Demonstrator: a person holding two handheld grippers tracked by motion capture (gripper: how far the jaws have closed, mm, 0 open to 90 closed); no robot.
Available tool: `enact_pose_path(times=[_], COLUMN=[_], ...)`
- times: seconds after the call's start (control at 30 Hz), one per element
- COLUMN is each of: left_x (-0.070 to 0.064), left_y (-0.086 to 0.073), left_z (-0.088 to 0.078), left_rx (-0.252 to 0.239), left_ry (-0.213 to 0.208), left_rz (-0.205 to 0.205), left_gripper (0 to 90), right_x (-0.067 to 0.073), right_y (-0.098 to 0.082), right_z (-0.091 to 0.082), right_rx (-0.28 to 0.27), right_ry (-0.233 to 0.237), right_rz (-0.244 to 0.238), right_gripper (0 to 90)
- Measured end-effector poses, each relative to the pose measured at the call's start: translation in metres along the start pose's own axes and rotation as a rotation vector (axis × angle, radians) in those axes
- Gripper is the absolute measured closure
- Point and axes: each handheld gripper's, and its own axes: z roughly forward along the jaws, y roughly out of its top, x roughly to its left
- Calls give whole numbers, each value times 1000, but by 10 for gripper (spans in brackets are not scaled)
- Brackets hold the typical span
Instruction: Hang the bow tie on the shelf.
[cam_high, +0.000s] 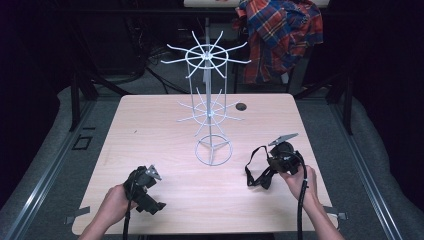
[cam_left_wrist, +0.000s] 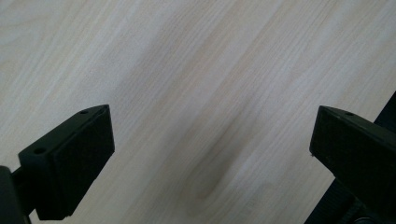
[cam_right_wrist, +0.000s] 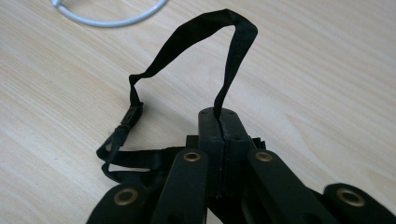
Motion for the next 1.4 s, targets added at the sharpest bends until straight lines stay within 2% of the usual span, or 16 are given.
enact_pose_path(times=[0.1, 0.33, 0.53, 0.63, 0.77, 0.97, 1.17, 1.33, 1.4], left_x=[1, 1, 1, 1, -1, 1, -1, -2, -2], left_y=[0, 0, 0, 0, 1, -2, -2, -2, -2], left_z=[0, 0, -1, -2, -1, -3, -3, -5, -4], left_rx=[1, 0, -3, -4, -2, -4, -4, -10, -13], left_ry=[0, -5, -9, -4, -12, -7, -10, -7, -10], left_rz=[5, 10, 18, 19, 25, 20, 28, 24, 36], left_gripper=[1, 0, 1, 0, 1, 1, 1, 1, 1], right_x=[0, -2, -3, -1, 7, 12, 18, 18, 18], right_y=[0, -1, 0, 3, 9, 17, 26, 36, 40], right_z=[-4, -11, -12, -17, -19, -18, -22, -21, -19], right_rx=[-14, -56, -60, -60, -101, -104, -141, -163, -173], right_ry=[-11, -19, -18, -25, -7, -8, -7, -3, -4], right_rz=[-16, -19, -18, -40, -43, -66, -70, -71, -68], right_gripper=[892, 892, 892, 892, 893, 893, 894, 894, 894])
